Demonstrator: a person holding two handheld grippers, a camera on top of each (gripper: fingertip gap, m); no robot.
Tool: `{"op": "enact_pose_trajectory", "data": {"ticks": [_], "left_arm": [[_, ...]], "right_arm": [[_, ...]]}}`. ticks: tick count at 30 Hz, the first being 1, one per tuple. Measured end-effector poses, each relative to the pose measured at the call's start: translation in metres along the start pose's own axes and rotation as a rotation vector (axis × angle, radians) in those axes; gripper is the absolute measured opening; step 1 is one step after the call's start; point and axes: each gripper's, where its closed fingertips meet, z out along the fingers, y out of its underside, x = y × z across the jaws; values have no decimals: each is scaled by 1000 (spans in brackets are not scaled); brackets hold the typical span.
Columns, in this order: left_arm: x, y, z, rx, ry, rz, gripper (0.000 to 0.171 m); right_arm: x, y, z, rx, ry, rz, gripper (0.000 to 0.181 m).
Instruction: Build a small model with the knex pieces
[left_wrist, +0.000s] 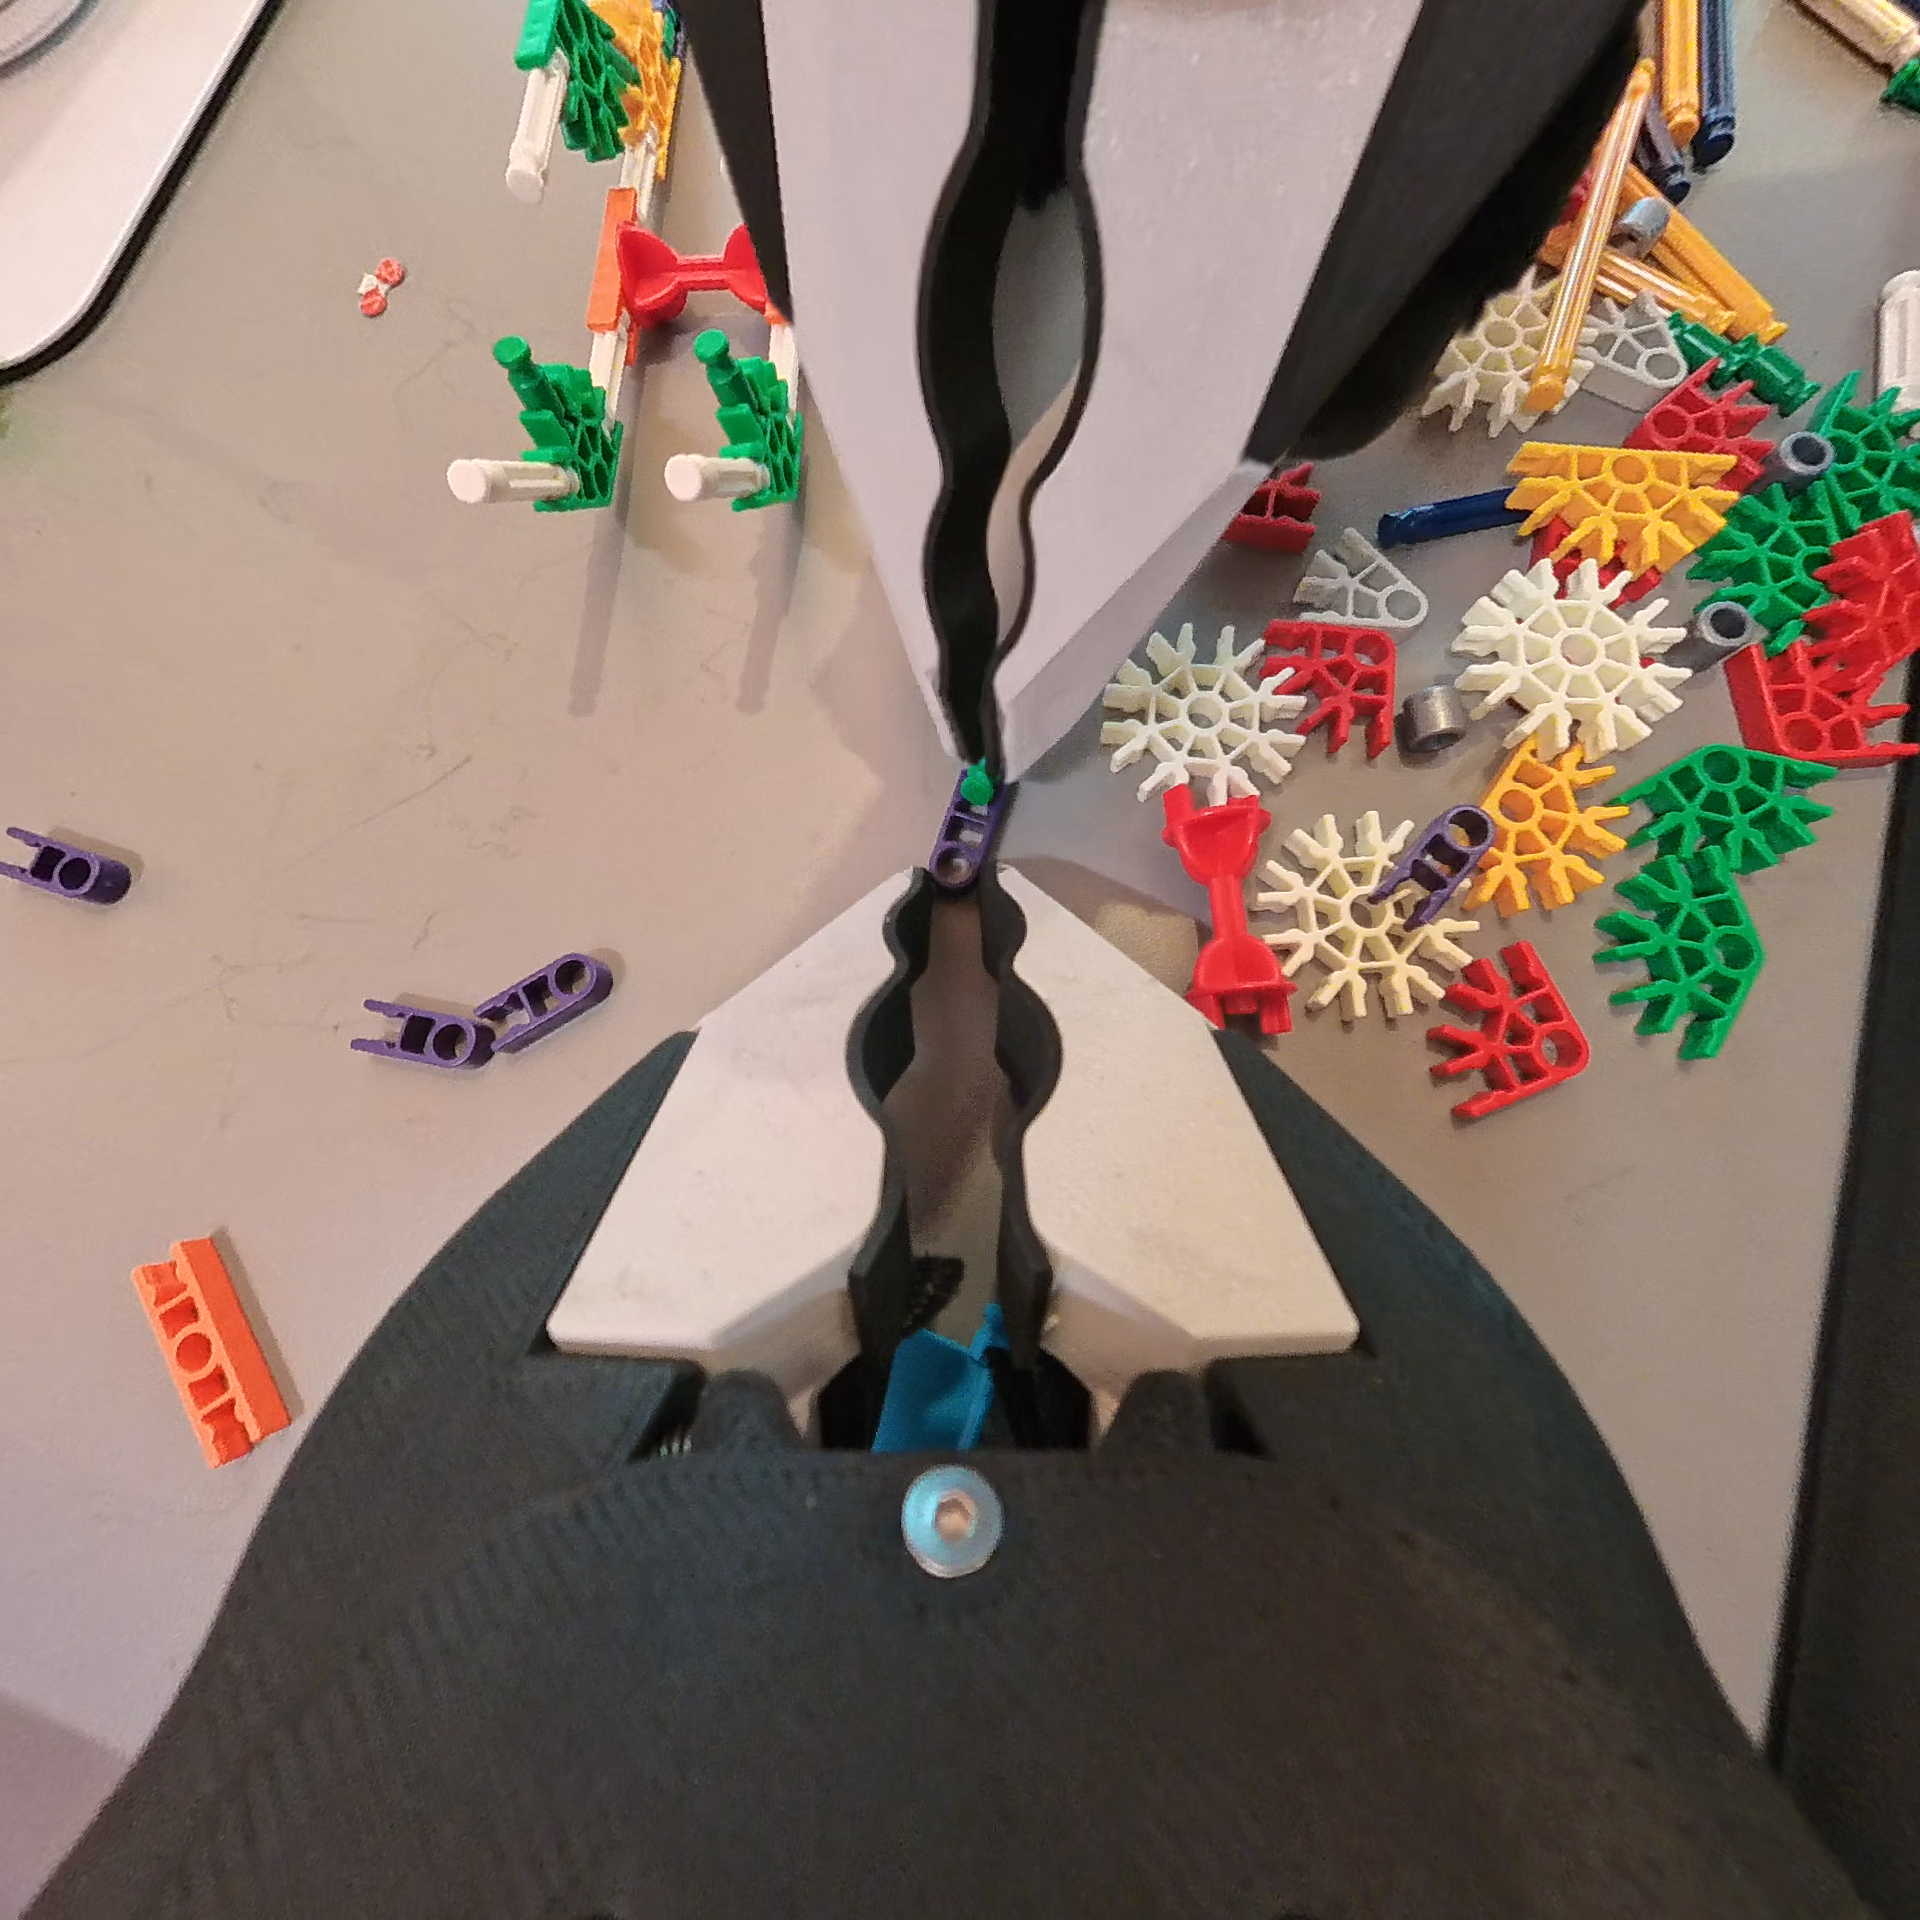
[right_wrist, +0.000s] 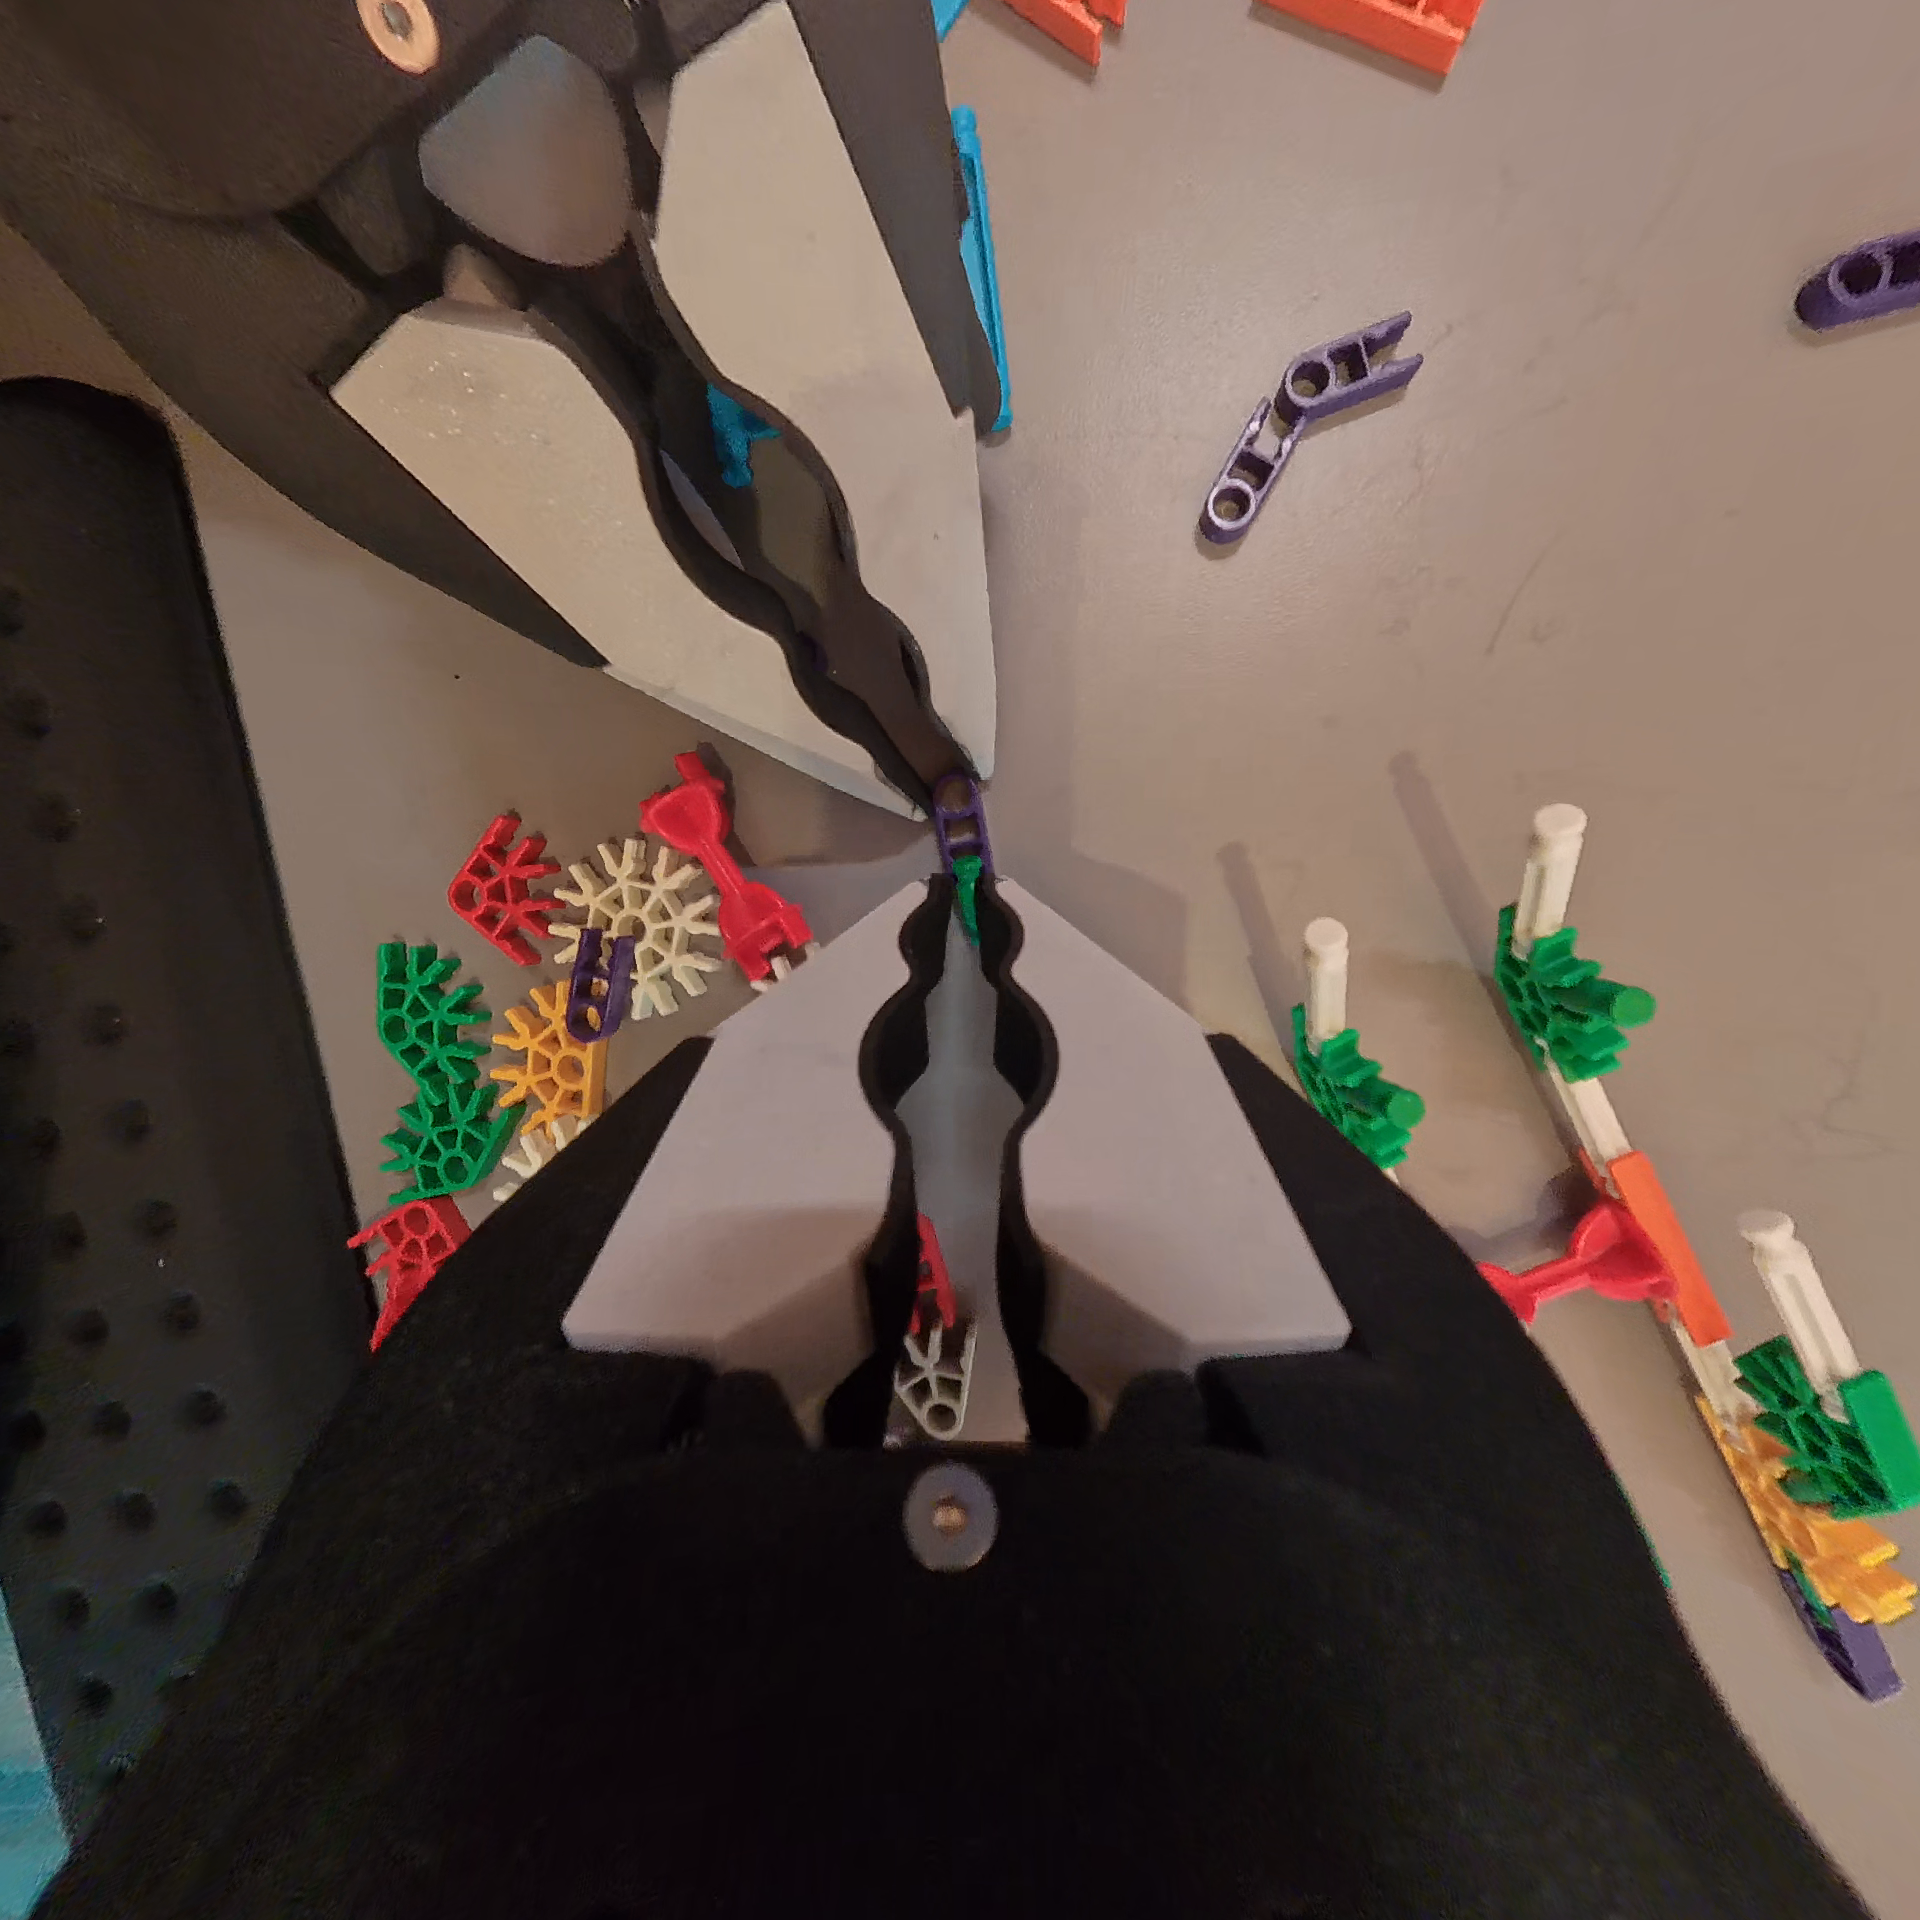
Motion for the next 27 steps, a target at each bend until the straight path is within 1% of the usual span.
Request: {"op": "enact_pose_trajectory", "data": {"ticks": [1,11,16,27], "left_arm": [[0,0,0,0,0,0,7],[1,-1,0,2,-1,1,7],[1,-1,1,1,1,-6,7],[3,-2,2,5,-3,-8,6]], "right_arm": [[0,0,1,1,-1,3,0],[1,-2,5,29,-1,11,0],[0,-1,6,14,3,4,0],[-1,2,4,85,-26,37,0]]}}
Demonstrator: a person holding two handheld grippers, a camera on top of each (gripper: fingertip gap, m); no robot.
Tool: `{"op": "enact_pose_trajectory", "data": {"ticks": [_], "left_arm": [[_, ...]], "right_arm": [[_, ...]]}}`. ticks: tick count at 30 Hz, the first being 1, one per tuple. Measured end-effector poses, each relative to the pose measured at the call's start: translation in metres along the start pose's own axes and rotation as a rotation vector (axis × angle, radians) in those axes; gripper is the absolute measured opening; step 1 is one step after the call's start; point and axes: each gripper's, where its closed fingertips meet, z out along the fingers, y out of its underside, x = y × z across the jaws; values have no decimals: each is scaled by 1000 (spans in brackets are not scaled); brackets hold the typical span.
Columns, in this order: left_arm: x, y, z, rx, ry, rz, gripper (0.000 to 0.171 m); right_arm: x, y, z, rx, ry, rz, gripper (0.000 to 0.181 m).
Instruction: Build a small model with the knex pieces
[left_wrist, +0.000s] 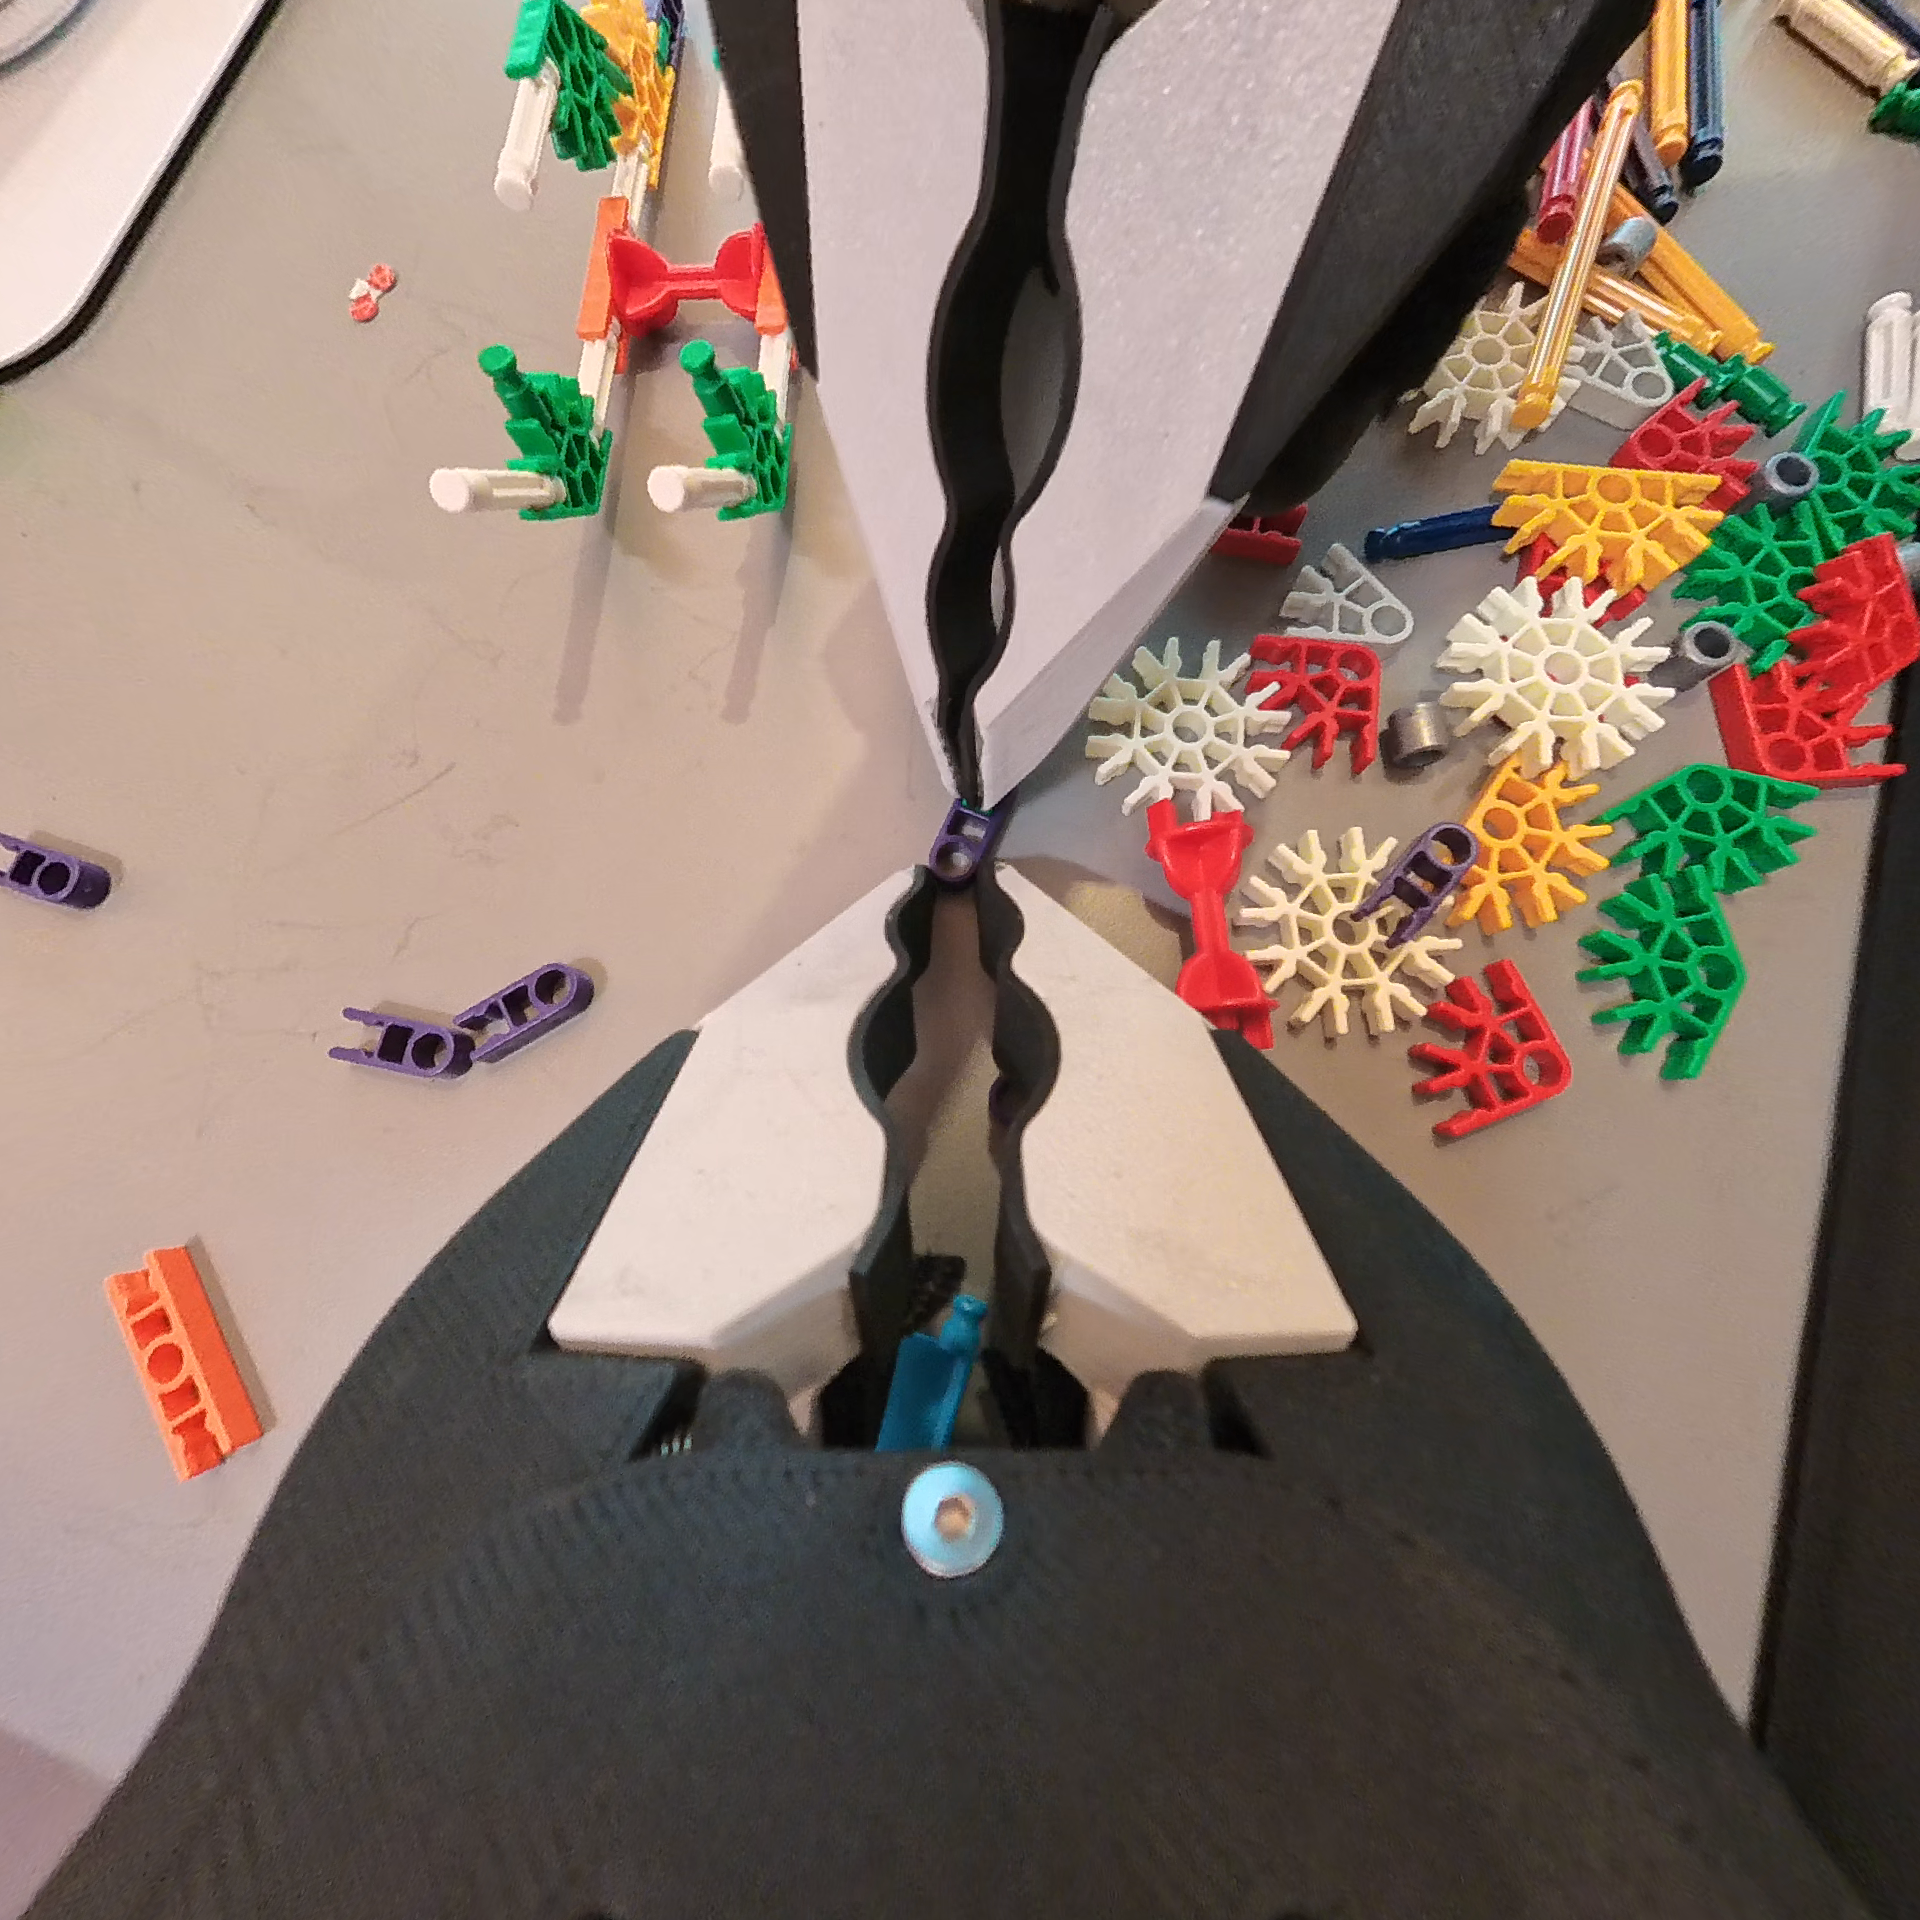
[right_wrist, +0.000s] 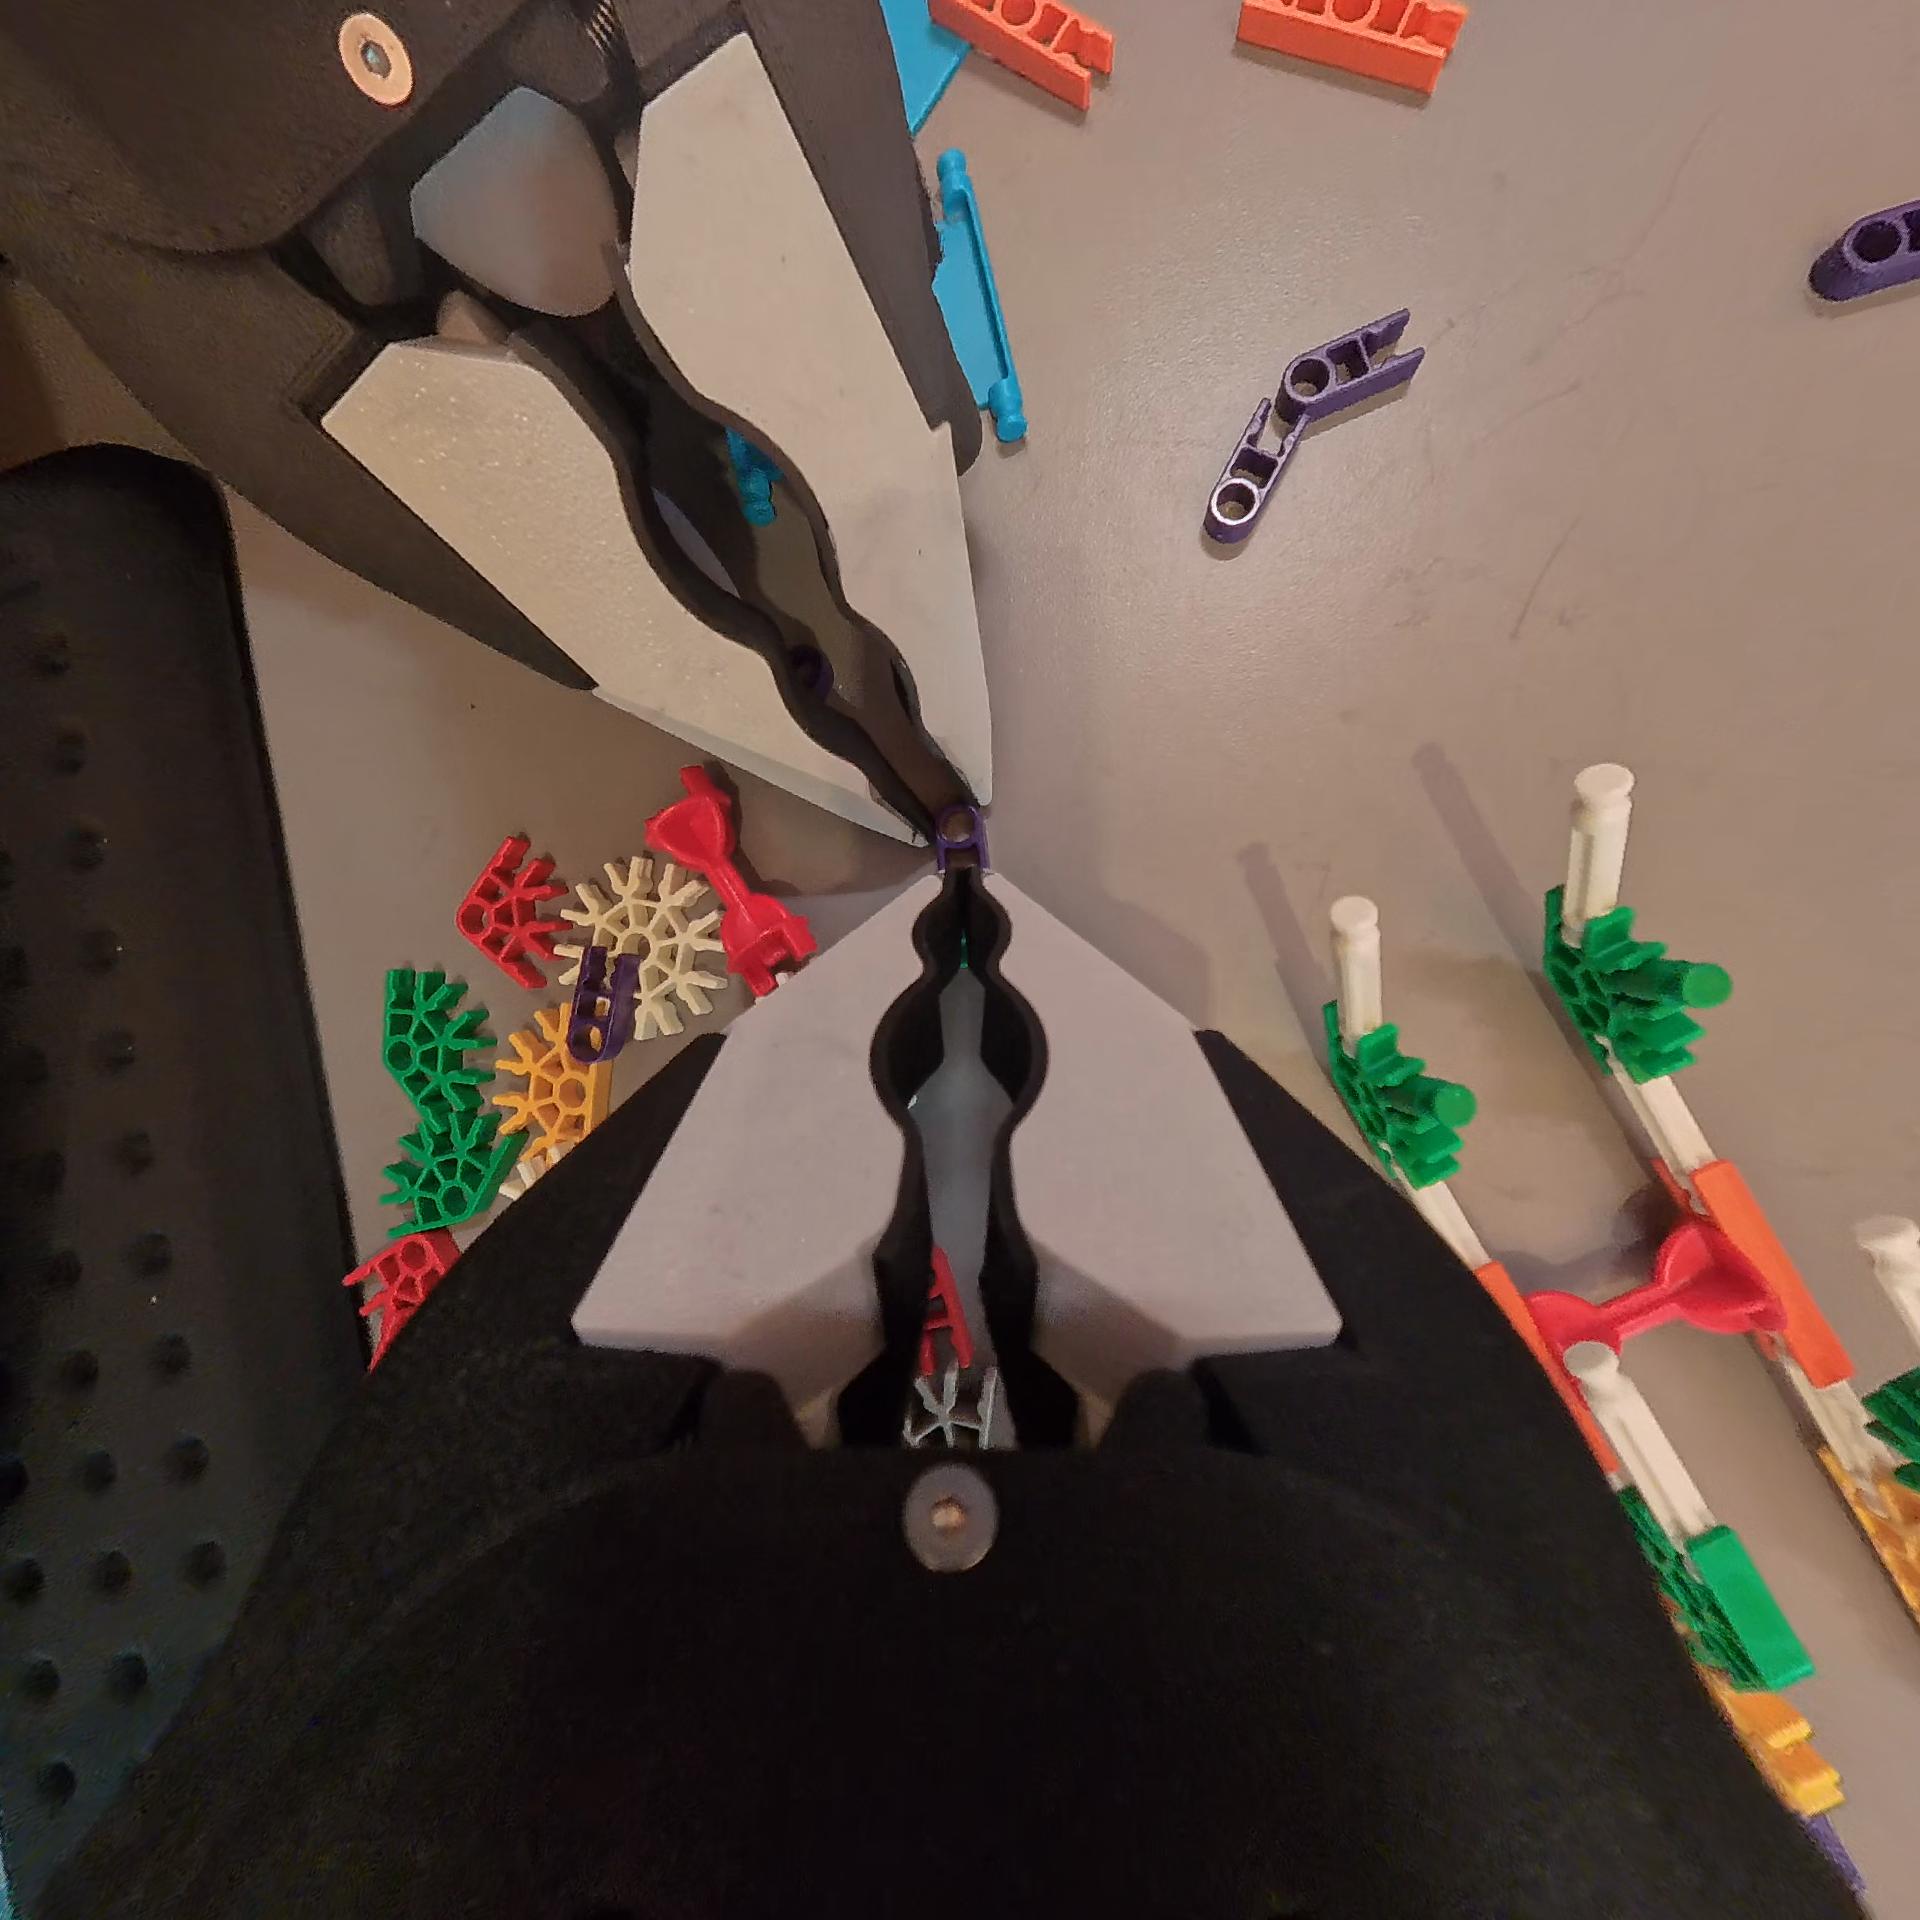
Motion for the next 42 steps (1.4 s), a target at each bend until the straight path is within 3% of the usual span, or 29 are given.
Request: {"op": "enact_pose_trajectory", "data": {"ticks": [12,17,26,30,33,38,42], "left_arm": [[0,-1,0,3,-4,-20,6],[6,-27,-9,84,4,24,3],[9,-23,0,75,60,25,0],[7,-17,2,28,30,22,0],[4,-24,-6,70,26,-51,0],[-12,-12,-25,30,-18,-106,9],[-5,-8,-26,3,4,-66,15]], "right_arm": [[0,3,1,136,44,-32,0],[0,3,1,176,46,-32,0],[2,4,0,227,39,0,0],[2,3,0,197,26,9,0],[-1,-1,-3,171,-20,46,0],[3,-12,-42,251,-32,78,0],[5,7,-60,167,-13,82,0]]}}
